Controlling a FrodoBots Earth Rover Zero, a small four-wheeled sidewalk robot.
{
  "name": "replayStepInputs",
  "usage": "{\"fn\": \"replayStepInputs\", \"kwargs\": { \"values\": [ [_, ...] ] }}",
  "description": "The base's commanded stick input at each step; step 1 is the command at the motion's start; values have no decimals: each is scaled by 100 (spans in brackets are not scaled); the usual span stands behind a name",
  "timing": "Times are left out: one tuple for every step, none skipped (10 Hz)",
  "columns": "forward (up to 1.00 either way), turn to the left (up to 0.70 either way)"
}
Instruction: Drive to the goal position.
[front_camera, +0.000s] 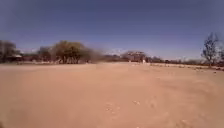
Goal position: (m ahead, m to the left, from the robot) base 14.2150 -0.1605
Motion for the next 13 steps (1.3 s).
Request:
{"fn": "replayStepInputs", "kwargs": {
  "values": [
    [100,0],
    [100,0],
    [100,0],
    [100,0],
    [100,0],
    [100,0],
    [100,0],
    [100,0],
    [100,0],
    [100,0],
    [100,0],
    [100,0],
    [100,0]
  ]
}}
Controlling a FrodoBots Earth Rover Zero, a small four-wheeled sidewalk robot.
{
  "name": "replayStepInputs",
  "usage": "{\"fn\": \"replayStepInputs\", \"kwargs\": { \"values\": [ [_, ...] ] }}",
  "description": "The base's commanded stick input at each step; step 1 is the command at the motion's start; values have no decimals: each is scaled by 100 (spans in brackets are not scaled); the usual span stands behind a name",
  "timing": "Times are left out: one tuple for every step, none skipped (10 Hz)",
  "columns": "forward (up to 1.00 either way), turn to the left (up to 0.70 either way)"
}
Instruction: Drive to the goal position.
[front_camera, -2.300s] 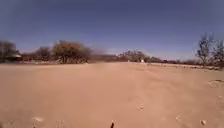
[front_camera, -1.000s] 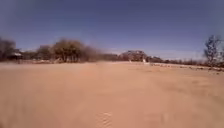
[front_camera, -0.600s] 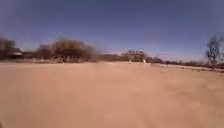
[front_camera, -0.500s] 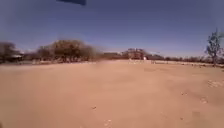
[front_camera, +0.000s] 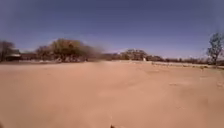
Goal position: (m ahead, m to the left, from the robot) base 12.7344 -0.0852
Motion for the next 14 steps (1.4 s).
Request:
{"fn": "replayStepInputs", "kwargs": {
  "values": [
    [100,0],
    [100,0],
    [100,0],
    [100,0],
    [100,0],
    [100,0],
    [100,0],
    [100,0],
    [100,0],
    [100,0],
    [100,0],
    [100,0],
    [100,0],
    [100,0]
  ]
}}
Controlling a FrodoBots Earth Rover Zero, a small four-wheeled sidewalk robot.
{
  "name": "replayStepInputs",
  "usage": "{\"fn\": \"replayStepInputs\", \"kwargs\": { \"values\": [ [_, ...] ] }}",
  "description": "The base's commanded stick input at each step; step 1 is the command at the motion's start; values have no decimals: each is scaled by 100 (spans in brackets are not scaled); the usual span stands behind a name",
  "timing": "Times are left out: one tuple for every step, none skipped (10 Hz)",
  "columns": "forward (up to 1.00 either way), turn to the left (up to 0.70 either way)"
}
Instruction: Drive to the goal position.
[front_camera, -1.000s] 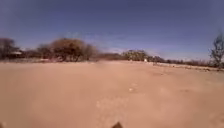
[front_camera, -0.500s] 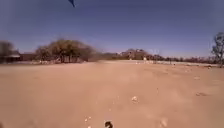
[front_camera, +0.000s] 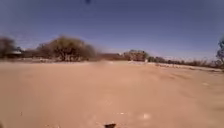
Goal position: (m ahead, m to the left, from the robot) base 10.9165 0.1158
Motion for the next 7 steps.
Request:
{"fn": "replayStepInputs", "kwargs": {
  "values": [
    [100,0],
    [100,0],
    [100,0],
    [100,0],
    [100,0],
    [100,0],
    [100,0]
  ]
}}
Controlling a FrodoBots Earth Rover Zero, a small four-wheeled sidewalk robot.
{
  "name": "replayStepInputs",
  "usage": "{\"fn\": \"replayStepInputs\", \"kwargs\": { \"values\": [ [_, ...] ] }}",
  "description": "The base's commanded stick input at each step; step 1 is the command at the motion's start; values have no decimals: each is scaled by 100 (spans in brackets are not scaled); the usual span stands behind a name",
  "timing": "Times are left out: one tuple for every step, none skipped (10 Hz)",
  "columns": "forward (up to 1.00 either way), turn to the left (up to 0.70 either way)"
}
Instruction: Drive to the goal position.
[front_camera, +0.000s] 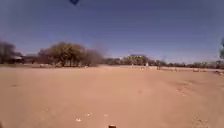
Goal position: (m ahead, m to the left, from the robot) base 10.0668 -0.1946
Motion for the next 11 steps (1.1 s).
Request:
{"fn": "replayStepInputs", "kwargs": {
  "values": [
    [100,0],
    [100,0],
    [100,0],
    [100,0],
    [100,0],
    [100,0],
    [100,0],
    [100,0],
    [100,0],
    [100,0],
    [100,0]
  ]
}}
